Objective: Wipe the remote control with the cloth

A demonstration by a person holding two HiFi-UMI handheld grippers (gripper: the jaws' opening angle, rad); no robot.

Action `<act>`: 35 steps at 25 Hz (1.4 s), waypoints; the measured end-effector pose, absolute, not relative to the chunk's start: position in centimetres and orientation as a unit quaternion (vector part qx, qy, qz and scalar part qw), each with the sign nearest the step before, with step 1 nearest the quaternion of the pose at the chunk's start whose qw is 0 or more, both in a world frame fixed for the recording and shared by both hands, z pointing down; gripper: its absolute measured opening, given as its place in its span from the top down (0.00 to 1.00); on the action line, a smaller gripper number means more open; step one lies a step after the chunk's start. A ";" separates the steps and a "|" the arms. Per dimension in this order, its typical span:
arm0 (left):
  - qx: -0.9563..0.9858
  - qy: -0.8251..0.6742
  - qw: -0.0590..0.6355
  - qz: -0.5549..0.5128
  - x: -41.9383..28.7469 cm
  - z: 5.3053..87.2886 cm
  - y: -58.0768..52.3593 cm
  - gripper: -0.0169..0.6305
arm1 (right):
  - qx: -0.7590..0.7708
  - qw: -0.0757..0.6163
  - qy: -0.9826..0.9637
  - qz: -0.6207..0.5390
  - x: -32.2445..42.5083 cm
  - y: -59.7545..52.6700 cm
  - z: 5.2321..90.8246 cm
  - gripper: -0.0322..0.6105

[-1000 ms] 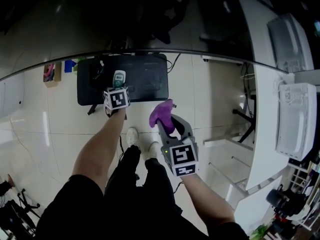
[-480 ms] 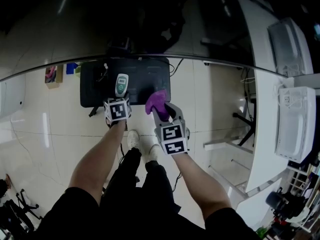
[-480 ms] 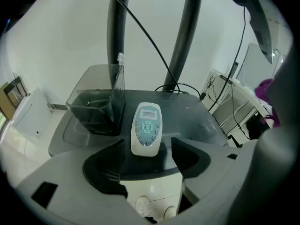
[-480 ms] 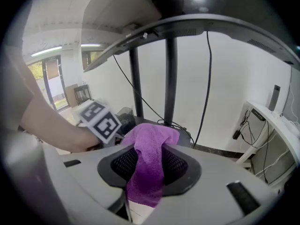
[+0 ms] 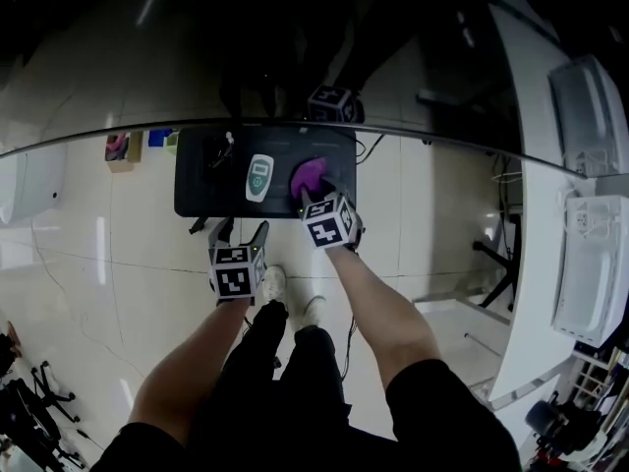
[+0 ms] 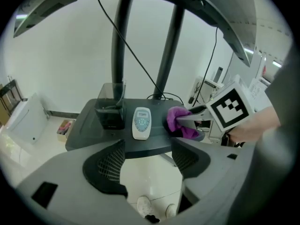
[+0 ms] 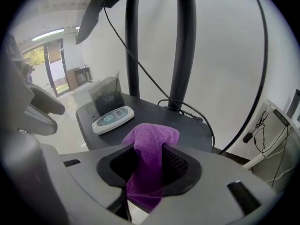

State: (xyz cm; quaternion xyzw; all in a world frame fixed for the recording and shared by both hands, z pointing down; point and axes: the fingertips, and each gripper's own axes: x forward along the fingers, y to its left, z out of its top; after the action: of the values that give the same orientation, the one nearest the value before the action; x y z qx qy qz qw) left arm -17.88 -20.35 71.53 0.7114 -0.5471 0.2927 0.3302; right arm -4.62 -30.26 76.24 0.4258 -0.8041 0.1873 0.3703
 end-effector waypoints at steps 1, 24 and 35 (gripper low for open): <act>0.715 -0.547 0.325 0.291 -17.8 71.3 -20.4 0.51 | 0.426 0.375 -0.801 0.190 -4.7 -30.2 76.9 0.68; 0.787 -0.559 0.201 0.166 -13.8 46.5 -8.3 0.84 | 0.375 0.228 -0.894 0.091 -4.2 -8.8 47.0 0.73; 0.842 -0.499 0.122 0.163 -9.8 40.5 -3.3 0.97 | 0.396 0.195 -0.897 0.039 -3.8 -4.9 40.5 0.92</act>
State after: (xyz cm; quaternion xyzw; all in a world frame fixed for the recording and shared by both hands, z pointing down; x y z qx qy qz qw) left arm -9.83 -3.26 40.54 0.8425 -0.4989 0.1630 0.1215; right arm -3.76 -4.85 40.46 0.3956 -0.8965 0.0390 0.1954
